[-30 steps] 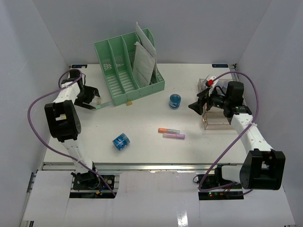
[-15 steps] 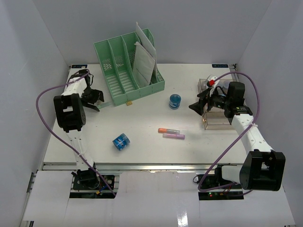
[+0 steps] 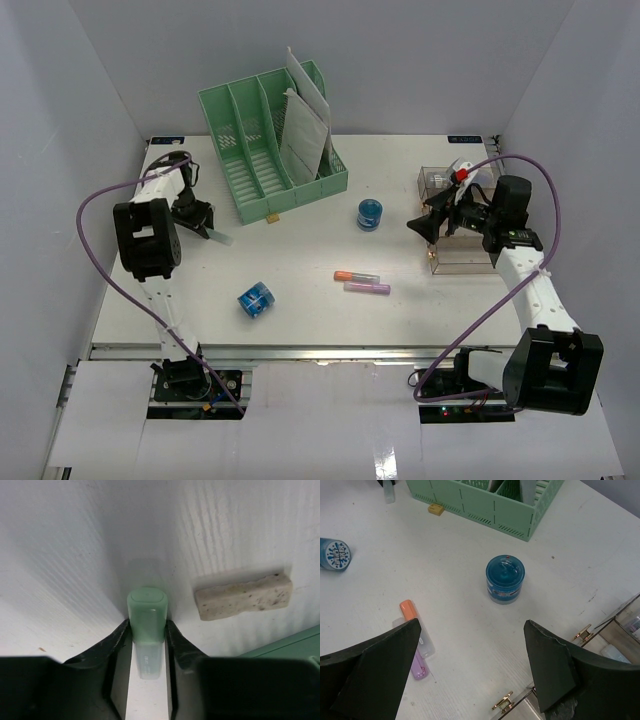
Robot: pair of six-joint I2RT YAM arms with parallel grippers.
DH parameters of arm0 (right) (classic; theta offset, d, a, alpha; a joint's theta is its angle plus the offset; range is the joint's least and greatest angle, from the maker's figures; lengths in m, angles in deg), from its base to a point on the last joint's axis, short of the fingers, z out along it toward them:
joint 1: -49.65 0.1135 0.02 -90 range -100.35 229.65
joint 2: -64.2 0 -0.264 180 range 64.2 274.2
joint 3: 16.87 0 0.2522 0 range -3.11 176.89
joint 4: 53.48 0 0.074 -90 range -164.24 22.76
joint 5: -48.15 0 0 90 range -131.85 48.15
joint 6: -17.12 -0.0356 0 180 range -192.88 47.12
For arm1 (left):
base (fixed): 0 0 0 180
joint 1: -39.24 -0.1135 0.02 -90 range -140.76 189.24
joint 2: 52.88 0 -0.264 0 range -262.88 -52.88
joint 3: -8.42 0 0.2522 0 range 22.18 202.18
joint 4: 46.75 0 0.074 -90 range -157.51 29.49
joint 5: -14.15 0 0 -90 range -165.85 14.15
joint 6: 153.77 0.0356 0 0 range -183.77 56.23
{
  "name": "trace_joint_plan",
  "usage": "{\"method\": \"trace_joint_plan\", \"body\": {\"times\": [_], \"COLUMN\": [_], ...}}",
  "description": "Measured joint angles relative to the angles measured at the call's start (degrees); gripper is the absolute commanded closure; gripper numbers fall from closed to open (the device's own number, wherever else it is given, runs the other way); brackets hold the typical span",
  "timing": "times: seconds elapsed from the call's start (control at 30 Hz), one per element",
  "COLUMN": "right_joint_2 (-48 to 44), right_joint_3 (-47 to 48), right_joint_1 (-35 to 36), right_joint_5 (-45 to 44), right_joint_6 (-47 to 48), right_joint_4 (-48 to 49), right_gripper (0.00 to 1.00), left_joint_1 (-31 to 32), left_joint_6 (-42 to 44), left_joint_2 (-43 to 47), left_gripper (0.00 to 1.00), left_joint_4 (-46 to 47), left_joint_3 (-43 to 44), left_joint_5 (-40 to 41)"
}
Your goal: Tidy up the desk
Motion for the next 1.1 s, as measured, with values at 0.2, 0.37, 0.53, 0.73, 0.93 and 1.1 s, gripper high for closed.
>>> {"method": "trace_joint_plan", "body": {"times": [0.2, 0.37, 0.53, 0.73, 0.93, 1.1], "right_joint_2": [-0.8, -0.8, 0.7, 11.9, 23.0, 27.0], "right_joint_3": [-0.9, -0.8, 0.8, 15.2, 27.1, 29.1], "right_joint_1": [-0.2, 2.0, 17.1, 29.8, 38.2, 43.3], "right_joint_5": [3.0, 5.5, 1.2, -2.9, -5.5, -13.8], "right_joint_6": [-0.4, 4.6, 8.0, 4.0, -9.8, -18.2], "right_joint_4": [0.0, -5.0, -11.2, -17.4, -16.4, -14.2], "right_gripper": [0.09, 0.06, 0.02, 0.02, 0.04, 0.02], "left_joint_1": [0.0, 0.0, 1.5, 10.5, 21.9, 27.3], "left_joint_6": [2.7, 6.3, 9.2, 8.7, 5.2, 2.6], "left_joint_2": [5.3, 15.5, 31.2, 41.9, 42.4, 42.3], "left_gripper": [0.87, 0.93, 0.94, 0.95, 0.95, 0.95], "left_joint_4": [3.7, 9.5, 15.7, 23.3, 28.3, 31.5], "left_joint_3": [-7.9, -19.3, -28.7, -33.8, -35.5, -35.3], "left_joint_5": [0.7, -1.8, -9.2, -15.6, -18.6, -18.6]}}
